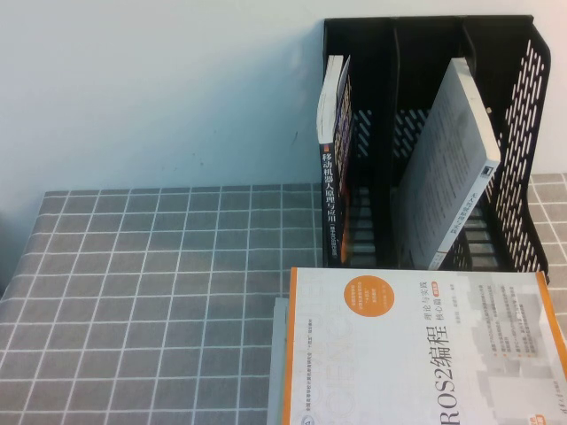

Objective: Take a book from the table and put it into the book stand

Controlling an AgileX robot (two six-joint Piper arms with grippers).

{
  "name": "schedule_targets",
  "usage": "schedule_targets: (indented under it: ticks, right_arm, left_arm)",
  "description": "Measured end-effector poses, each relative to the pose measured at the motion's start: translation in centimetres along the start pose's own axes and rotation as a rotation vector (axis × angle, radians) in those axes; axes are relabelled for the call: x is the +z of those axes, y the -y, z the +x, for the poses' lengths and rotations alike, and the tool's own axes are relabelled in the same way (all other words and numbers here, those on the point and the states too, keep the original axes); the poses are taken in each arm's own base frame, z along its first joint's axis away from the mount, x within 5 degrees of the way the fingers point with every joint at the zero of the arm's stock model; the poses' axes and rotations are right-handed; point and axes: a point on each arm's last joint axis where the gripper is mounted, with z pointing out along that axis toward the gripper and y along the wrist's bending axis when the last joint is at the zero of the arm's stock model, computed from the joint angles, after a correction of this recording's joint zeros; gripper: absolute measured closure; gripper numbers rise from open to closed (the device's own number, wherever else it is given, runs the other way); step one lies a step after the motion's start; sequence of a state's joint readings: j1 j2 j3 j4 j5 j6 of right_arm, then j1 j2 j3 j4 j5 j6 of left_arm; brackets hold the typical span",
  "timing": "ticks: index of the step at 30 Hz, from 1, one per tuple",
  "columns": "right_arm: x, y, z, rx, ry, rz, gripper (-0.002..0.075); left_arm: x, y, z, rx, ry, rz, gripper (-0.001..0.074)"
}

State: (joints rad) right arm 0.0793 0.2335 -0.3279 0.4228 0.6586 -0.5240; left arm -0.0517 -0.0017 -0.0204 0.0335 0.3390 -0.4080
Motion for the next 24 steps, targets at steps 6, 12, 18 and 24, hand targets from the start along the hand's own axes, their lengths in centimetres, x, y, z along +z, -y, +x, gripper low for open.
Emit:
schedule_targets:
  ticks: [6, 12, 18, 24]
  right_arm:
    - [0.00, -0.01, -0.01, 0.002, 0.001, -0.001, 0.0729]
    - [0.00, -0.01, -0.01, 0.002, 0.001, -0.001, 0.0729]
    - [0.00, -0.01, -0.01, 0.002, 0.001, -0.001, 0.0729]
    - [0.00, -0.01, -0.01, 0.002, 0.001, -0.001, 0.0729]
  left_arm:
    - [0.35, -0.36, 0.52, -0.014, 0.045, -0.017, 0.0738]
    - [0.36, -0.13, 0.83, 0.142, 0.013, 0.008, 0.0738]
    - [0.36, -0.09, 0.94, 0.259, 0.002, 0.013, 0.0738]
    - [0.36, -0.09, 0.94, 0.261, 0.002, 0.012, 0.0738]
